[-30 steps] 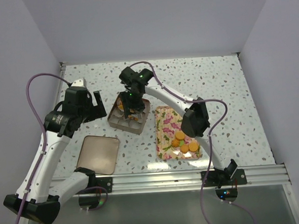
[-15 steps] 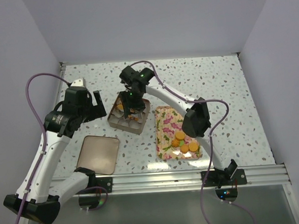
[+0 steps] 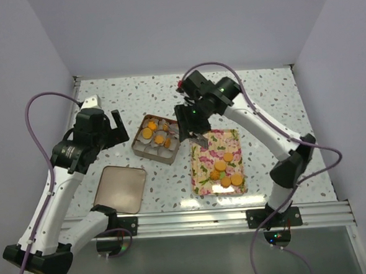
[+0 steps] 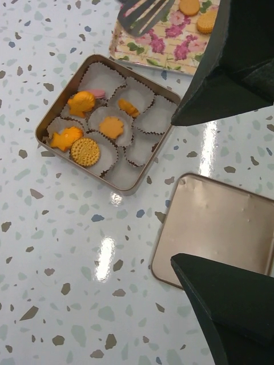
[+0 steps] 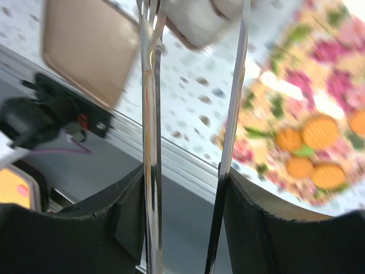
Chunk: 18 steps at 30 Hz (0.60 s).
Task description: Pack the cookies
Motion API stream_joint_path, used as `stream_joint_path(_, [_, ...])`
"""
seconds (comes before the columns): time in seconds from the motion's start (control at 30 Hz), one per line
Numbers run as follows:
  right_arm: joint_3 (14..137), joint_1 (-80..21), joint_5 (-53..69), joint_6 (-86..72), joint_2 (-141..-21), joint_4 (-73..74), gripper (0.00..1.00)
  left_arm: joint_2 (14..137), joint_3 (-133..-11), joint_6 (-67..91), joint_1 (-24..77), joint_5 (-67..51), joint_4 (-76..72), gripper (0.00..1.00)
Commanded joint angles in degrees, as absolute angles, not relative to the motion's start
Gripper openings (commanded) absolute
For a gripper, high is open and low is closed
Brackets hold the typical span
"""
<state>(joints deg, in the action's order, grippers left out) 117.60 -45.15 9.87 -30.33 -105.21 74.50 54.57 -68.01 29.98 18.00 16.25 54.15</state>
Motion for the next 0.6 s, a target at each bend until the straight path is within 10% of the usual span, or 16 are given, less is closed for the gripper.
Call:
stream_joint_path(0.0, [102.87,-40.44,5.80,-28.83,-94.51,74.72,0.53,53.97,-65.75,31.90,17.67,13.72,50.37,1.00])
stream_joint_path(0.57, [67.50,-36.39,6.59,-34.81,-73.74,73.39,0.57,55.37,-59.50,33.75,17.67,7.29,43.95,0.98])
